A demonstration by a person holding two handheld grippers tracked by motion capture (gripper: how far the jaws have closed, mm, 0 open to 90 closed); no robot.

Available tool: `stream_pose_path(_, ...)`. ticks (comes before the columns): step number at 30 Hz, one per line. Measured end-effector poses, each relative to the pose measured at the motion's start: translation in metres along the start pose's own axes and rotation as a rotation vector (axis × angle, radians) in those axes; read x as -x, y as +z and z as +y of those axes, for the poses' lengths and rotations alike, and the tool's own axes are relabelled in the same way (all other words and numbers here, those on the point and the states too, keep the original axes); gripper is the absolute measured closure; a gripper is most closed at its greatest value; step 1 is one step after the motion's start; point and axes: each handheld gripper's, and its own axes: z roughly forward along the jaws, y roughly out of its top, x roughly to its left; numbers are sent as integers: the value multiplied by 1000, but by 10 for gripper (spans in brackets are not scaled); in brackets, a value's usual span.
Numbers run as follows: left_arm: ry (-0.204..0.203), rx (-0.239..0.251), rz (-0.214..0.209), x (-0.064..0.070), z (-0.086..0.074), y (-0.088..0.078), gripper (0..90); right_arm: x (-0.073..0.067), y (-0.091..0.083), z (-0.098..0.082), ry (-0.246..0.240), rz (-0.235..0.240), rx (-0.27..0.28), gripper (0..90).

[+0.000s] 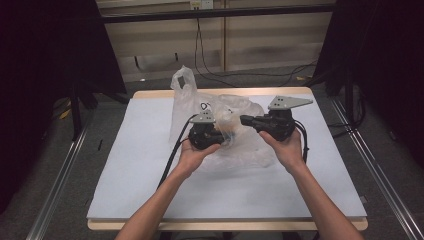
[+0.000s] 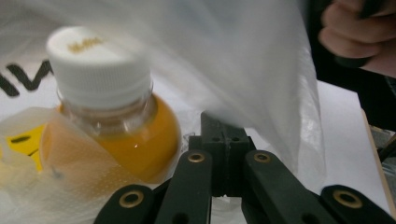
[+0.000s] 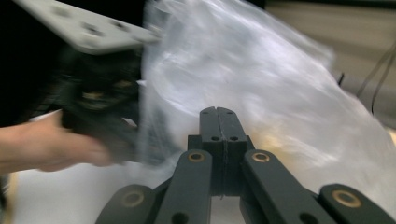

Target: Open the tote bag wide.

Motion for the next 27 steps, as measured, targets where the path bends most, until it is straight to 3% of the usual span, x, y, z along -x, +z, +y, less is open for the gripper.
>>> stream_pose_path(4,-21,-7,7,-4,-8,-1,900,16,12,-17,38,-30,-44,900)
stream_pose_path(5,-42,1,-2,-8,-14,-3,900,24,15,-28,57,-42,-67,900)
stream_pose_path(8,-41,-13,0,-11,-21,-2,900,33,19,-41,84,-57,-89,900)
stream_pose_path(10,-61,-20,0,-12,-26,1,900,37,22,-50,95,-61,-108,900)
stream_pose_path(12,-49,-50,2,-15,-30,4,900,39,27,-57,99,-64,-130,900)
stream_pose_path(18,-70,-85,0,-22,-42,8,900,43,36,-76,114,-57,-178,900)
stream_pose_path(20,-79,-100,-1,-25,-51,9,900,45,42,-88,113,-60,-229,900)
stream_pose_path(23,-117,-111,4,-27,-58,9,900,46,47,-96,115,-55,-260,900)
stream_pose_path(24,-117,-111,4,-27,-58,9,900,46,47,-96,115,-55,-260,900)
stream_pose_path(25,-77,-144,10,-32,-62,7,900,46,49,-101,114,-51,-286,900)
stream_pose_path(26,-133,-129,18,-32,-66,7,900,46,50,-103,112,-54,-295,900)
stream_pose_path(27,-121,-137,17,-36,-68,5,900,47,50,-105,114,-54,-305,900)
